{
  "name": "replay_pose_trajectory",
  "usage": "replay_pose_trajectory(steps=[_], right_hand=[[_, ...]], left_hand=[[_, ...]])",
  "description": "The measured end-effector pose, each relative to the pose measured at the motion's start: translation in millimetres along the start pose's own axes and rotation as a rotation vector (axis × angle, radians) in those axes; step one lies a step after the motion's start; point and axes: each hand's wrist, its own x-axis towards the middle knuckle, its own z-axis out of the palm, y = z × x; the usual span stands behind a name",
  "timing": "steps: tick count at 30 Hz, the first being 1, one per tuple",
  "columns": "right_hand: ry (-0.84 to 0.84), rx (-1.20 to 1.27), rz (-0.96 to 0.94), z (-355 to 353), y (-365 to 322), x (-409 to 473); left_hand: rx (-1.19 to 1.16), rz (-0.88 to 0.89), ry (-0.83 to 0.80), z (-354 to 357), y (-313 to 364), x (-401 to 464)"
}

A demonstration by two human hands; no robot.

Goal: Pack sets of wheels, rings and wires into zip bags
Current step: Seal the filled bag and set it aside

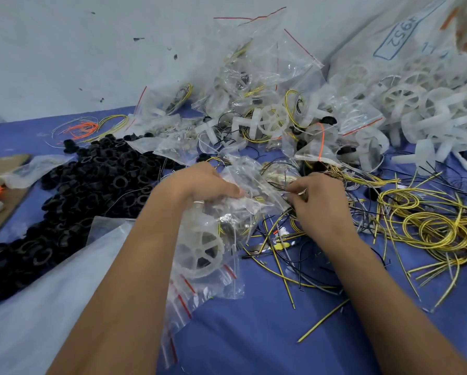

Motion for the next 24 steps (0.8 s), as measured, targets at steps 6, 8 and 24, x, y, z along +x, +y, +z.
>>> replay_pose_trajectory(steps=[6, 8, 24], right_hand=[[0.13, 0.298, 0.012, -4, -12, -2], [0.079, 0.546, 0.018, -4, -19, -4], [-0.26, 1.014, 0.105, 5, -28, -10]], left_hand=[[-0.505, 0.013, 0.072, -5, -13, -5], [-0.693, 0.038, 0.068, -3, -16, -8], [-1.275, 0.258, -0.085, 31, -31, -22]])
